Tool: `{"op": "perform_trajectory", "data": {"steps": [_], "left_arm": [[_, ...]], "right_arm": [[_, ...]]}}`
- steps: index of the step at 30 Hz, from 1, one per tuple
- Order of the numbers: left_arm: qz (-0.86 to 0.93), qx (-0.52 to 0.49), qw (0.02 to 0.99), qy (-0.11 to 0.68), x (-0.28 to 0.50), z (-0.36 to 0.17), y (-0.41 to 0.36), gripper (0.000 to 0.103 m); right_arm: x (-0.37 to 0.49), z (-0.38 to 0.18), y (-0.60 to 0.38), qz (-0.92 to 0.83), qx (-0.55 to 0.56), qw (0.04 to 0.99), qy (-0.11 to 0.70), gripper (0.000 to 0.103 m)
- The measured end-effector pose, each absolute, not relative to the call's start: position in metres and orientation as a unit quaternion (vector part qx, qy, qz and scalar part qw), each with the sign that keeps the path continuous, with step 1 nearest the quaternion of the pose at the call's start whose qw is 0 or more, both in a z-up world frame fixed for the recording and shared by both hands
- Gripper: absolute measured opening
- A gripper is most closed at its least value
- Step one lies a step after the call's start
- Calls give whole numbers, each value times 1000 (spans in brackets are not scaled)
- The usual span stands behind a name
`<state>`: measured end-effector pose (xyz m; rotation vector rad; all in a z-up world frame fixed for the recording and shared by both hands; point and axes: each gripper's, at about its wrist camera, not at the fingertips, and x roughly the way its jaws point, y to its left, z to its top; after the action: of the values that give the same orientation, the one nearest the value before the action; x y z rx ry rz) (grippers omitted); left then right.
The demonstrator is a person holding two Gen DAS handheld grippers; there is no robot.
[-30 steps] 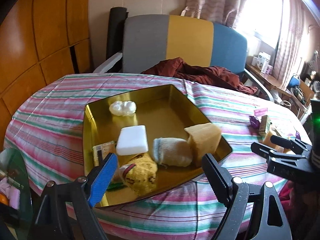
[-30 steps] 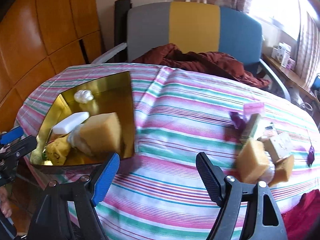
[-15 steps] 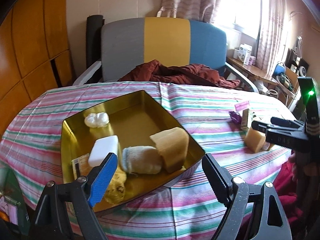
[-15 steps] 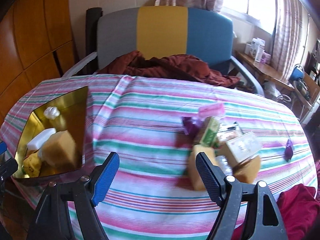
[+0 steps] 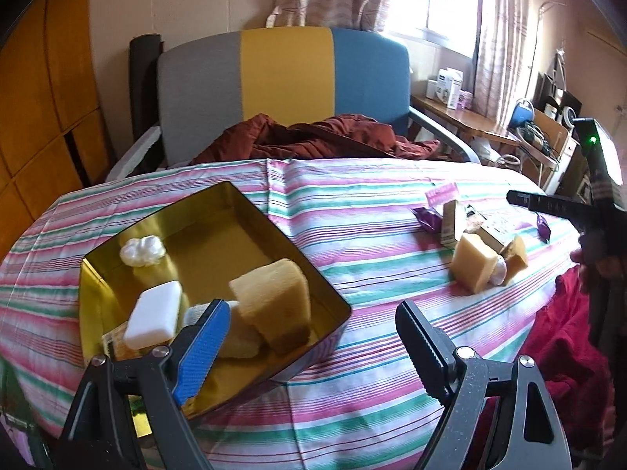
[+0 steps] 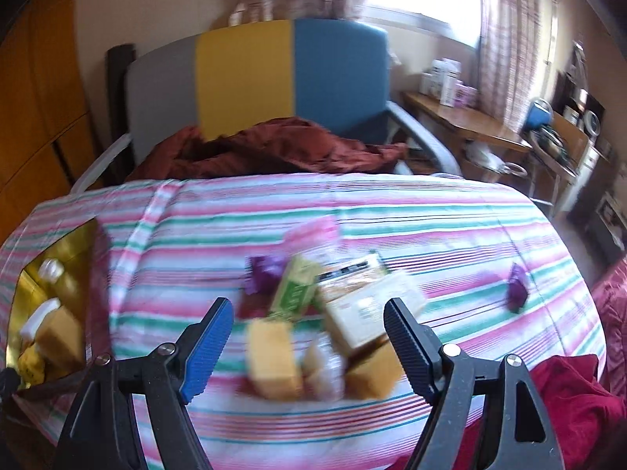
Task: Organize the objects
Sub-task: 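Move both grippers back toward the remaining boxes and sponges, then grasp the small green-and-white box with left gripper while right grasps the pink plastic roller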
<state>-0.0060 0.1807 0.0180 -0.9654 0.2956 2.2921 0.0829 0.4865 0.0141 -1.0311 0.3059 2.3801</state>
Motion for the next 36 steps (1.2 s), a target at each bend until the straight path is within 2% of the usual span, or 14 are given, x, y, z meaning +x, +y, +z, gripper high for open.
{"op": "perform_trajectory", "data": {"steps": [11,26,36], "left_arm": [[842,-376,362,135,-16,11,252,84],[789,-388,436,191,-44,-9,407,72],[753,-423,450,228,-56,-46,476,70]], "right_arm": [[110,-19,564,845,-350,340,217,80],[119,-26,582,839,-338,320,283,80],[119,-30,584,836,-344,303,301,80]]}}
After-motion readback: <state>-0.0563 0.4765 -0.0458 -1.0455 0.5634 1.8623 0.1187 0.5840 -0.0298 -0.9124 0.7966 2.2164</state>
